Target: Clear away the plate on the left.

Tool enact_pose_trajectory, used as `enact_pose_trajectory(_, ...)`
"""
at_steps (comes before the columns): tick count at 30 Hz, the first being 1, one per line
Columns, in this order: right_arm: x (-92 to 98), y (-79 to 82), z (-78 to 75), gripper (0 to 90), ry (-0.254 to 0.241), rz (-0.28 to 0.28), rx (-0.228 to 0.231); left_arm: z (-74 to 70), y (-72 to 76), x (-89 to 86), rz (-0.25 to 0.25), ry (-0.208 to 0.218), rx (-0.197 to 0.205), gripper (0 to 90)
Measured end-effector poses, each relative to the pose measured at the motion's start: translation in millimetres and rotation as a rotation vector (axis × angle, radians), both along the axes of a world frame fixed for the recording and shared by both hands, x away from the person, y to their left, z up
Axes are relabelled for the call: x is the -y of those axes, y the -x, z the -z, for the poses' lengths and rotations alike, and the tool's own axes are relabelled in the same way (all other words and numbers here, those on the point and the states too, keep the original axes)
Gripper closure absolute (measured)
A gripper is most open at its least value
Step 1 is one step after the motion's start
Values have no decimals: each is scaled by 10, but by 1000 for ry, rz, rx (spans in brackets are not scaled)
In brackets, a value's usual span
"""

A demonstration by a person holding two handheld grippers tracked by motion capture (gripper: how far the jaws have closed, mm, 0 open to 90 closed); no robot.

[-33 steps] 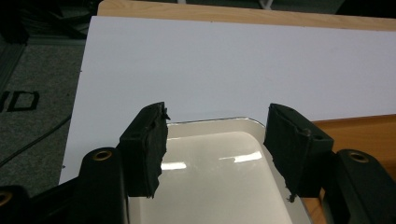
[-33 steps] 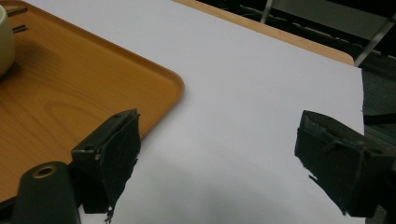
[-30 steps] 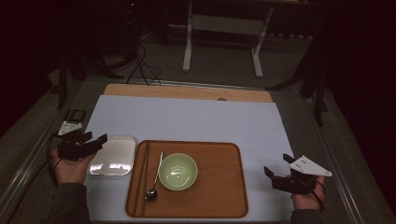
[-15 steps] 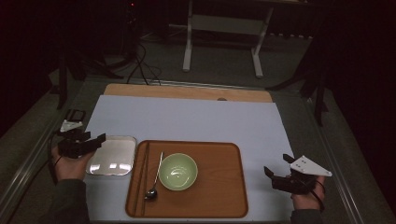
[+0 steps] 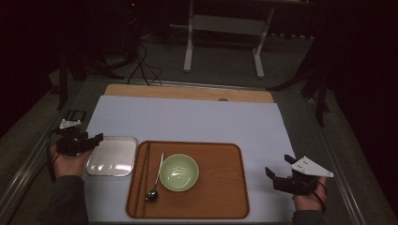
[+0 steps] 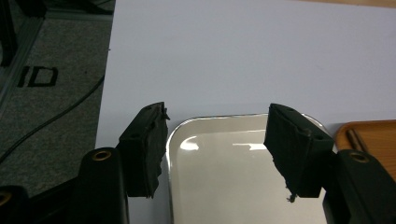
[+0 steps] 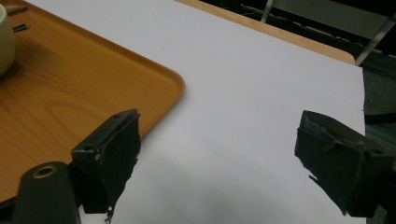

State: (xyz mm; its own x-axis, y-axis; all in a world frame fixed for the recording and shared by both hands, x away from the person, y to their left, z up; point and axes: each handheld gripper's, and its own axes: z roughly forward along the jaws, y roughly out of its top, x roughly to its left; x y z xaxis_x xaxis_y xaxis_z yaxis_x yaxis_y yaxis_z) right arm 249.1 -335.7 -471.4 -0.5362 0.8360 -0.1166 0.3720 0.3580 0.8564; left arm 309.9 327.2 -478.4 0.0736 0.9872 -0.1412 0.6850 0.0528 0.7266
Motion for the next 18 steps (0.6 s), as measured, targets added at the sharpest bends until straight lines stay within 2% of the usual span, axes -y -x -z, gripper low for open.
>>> enact_pose_trajectory(7, 0, 1, -1, 141, 1, -1, 0, 86, -47, -43, 0, 4, -54, 411)
enact_pose_trajectory(12, 2, -1, 1, 141, -2, 0, -1, 192, -51, -79, 13, 9, -112, 445)
enact_pose_trajectory(18, 2, 0, 1, 141, -2, 1, -1, 249, -34, -102, 20, 0, -136, 471)
